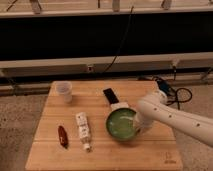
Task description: Drag the ceramic bowl in a circle
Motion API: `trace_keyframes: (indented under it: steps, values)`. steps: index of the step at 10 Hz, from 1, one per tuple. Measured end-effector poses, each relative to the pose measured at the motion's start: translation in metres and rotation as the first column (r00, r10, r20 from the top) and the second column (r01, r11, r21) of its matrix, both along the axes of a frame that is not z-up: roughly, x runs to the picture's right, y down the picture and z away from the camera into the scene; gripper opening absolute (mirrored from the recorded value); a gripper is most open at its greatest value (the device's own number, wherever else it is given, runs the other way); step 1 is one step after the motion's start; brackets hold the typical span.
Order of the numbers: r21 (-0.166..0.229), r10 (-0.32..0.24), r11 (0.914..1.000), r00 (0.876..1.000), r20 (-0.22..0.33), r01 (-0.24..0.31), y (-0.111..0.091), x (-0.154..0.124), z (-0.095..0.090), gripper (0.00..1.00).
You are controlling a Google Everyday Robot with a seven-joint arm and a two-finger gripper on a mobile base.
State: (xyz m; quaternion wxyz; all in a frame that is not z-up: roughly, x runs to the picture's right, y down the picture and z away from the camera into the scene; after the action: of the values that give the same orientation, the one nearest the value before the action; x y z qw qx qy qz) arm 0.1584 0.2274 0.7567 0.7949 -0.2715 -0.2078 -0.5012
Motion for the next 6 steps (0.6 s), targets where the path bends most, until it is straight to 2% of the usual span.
trace_keyframes:
  steps: [1,3,4,6]
  values:
    - [0.004,-0.026,0.9997,0.999,0.028,0.026,-0.001,-0.012,-0.007,0.0]
    - [0.008,-0.09,0.996,0.992,0.087,0.089,0.011,-0.033,-0.025,0.0]
    - [0.004,-0.103,0.9946,0.99,0.098,0.103,0.019,-0.035,-0.03,0.0]
    - [-0.006,-0.107,0.9942,0.99,0.093,0.108,0.033,-0.021,-0.036,0.0]
